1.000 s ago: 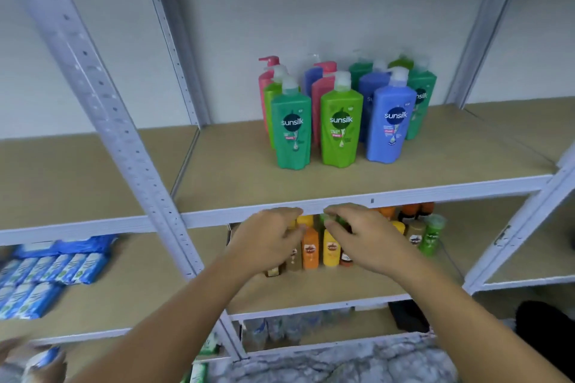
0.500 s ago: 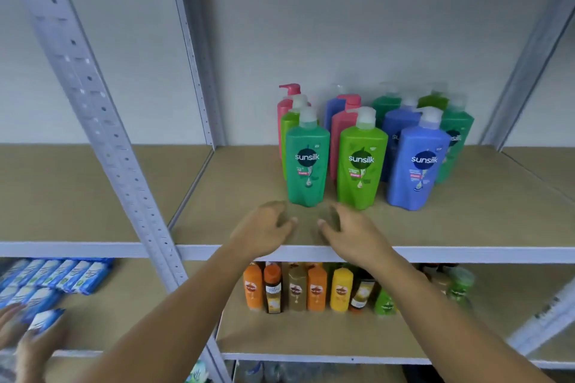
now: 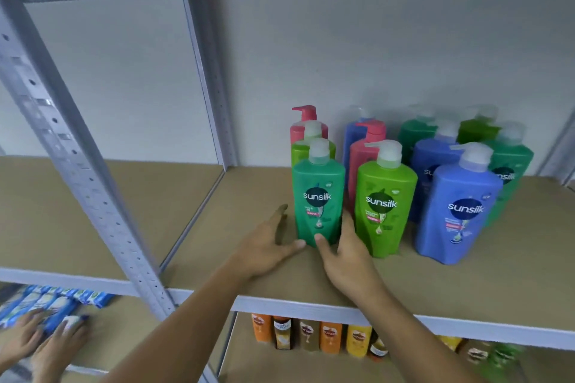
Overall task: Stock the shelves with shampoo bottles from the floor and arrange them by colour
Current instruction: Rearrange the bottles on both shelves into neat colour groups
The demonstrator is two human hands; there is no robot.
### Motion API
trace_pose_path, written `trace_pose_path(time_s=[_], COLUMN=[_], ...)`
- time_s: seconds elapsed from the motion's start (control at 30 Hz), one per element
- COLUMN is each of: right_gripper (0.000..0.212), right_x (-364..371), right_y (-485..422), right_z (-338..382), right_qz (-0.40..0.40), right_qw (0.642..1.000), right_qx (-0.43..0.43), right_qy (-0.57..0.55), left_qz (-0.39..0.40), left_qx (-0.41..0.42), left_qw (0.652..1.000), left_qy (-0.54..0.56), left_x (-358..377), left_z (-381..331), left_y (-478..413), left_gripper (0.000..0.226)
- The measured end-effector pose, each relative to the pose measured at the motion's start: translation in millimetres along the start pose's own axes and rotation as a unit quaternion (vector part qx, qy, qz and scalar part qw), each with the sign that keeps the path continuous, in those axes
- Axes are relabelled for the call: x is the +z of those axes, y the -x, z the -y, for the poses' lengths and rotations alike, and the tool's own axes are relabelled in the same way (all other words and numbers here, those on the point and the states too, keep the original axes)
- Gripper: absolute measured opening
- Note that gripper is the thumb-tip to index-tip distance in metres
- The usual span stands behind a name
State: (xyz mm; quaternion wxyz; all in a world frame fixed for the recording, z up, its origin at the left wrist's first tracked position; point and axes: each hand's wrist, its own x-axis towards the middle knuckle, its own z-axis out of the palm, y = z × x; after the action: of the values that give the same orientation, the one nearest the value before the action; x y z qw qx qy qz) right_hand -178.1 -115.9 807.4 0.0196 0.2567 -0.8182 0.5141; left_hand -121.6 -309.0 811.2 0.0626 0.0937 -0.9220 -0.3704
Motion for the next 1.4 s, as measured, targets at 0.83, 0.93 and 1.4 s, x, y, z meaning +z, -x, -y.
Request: trace_pose_path(time_s=[0.83,0.93,1.4], right_gripper=[0.063,0.064,0.043], right_x=[-29,-47,-84], right_y=[57,69,99], right_z=[-2,-7,-28], right_qz=[-0.071,-0.087,-0.190], right_qw=[0.996,0.995,0.958], right_qx=[0.043,0.055,0.046], right_qy=[0.011,0.014,0.209], left_qz=[0.081,0.104,0.079], left_qx=[0.105,0.111,0.179], left_qw=[0.987,0.984,0.979], left_qy=[0.093,0.094,-0.051], left_x=[23,37,70], left_z=[-10,-28,-73], left_y=[3,5,9], left_gripper=[0.048,0.044,0.059])
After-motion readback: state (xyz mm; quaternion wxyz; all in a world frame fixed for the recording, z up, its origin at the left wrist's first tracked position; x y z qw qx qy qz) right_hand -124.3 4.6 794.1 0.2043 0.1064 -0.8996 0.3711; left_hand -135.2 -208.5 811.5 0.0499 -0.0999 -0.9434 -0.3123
